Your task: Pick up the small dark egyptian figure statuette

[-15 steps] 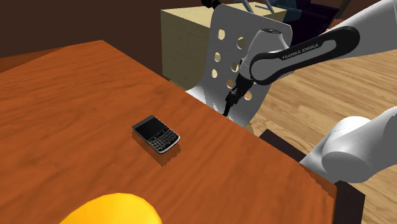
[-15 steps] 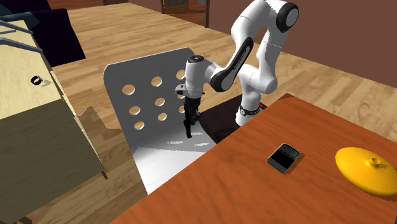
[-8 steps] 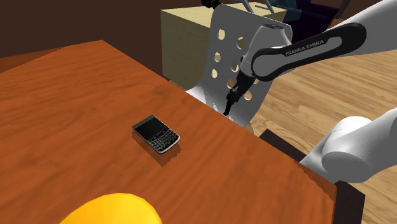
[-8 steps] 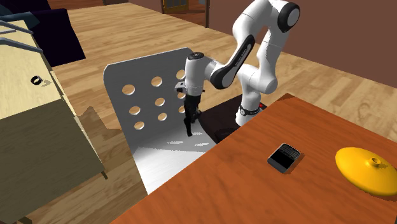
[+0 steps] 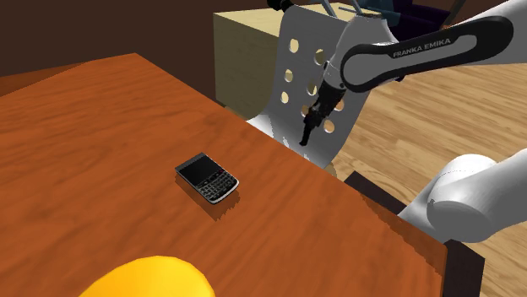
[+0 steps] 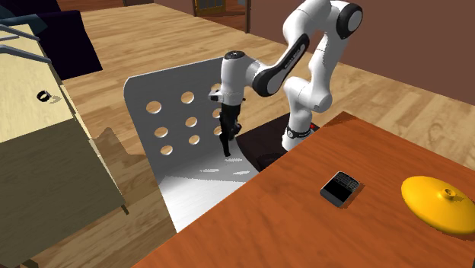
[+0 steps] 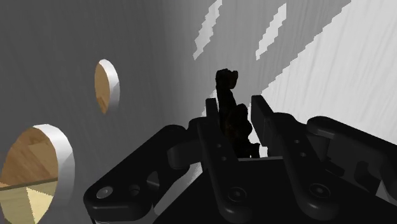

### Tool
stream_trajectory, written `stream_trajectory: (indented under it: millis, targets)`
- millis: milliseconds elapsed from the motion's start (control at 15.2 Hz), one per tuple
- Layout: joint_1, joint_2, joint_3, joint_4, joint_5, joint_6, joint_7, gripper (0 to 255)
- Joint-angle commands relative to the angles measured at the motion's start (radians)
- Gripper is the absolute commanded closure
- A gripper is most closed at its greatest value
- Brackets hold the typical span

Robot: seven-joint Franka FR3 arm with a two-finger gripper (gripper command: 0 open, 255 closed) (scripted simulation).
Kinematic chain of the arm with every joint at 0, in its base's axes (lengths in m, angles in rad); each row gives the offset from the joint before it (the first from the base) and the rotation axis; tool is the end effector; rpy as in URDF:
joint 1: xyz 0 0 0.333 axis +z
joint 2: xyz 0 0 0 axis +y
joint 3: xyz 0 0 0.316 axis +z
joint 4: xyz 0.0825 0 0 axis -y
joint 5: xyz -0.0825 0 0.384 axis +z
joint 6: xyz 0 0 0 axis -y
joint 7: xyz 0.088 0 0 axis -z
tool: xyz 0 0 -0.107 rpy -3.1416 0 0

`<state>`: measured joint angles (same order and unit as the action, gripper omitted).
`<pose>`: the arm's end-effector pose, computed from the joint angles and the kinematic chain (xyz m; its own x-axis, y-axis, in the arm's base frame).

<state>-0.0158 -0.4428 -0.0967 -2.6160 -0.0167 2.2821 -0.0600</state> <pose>0.3991 -0.0448 0.4067 0.9934 -0.0362 0.1086 -0.0341 -0.9992 -0.0211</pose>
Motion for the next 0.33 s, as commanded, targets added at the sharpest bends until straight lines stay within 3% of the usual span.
stream_trajectory:
  millis: [0, 264]
  targets:
    - [-0.001, -0.012, 0.000, 0.023, 0.000, -0.033, 0.000, 255]
    - [-0.002, -0.025, 0.002, 0.042, -0.001, -0.066, 0.002, 255]
